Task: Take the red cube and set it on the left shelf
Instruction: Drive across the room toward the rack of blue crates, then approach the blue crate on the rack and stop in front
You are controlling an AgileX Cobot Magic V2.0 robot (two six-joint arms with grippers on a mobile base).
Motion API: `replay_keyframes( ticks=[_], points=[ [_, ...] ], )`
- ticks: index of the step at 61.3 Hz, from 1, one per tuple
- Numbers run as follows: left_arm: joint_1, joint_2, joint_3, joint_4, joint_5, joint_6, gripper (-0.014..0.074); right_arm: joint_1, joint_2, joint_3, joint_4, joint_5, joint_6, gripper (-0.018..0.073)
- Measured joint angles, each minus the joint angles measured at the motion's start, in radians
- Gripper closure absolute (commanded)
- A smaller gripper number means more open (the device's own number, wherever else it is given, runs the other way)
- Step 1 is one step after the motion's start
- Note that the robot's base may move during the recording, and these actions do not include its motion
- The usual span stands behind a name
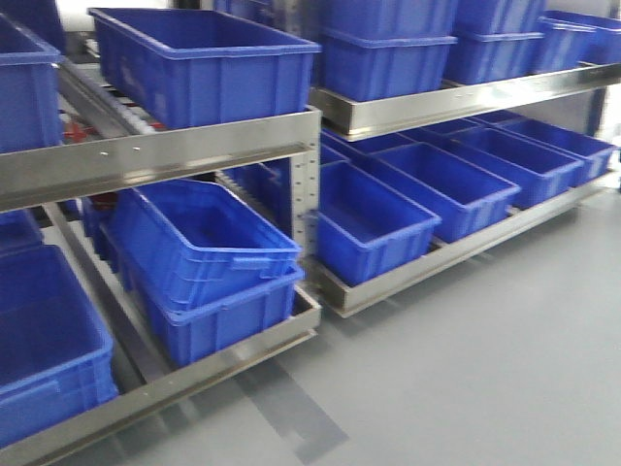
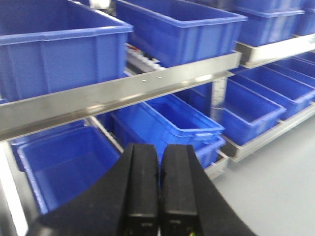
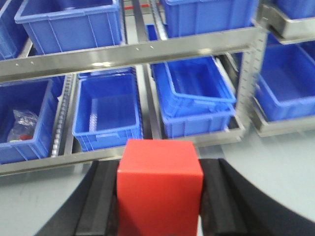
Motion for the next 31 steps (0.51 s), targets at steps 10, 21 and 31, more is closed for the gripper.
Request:
replay_keyframes(
  ticks=[10, 21, 31],
  points=[
    [0.0, 0.0, 0.0, 0.0, 0.0, 0.0, 0.0495, 0.0, 0.0, 0.0, 0.0, 0.0, 0.0, 0.0355],
    [0.0, 0.0, 0.0, 0.0, 0.0, 0.0, 0.0495, 0.0, 0.0, 0.0, 0.0, 0.0, 0.0, 0.0355],
    [0.0, 0.0, 0.0, 0.0, 0.0, 0.0, 0.0495, 0.0, 0.0, 0.0, 0.0, 0.0, 0.0, 0.0355]
  ],
)
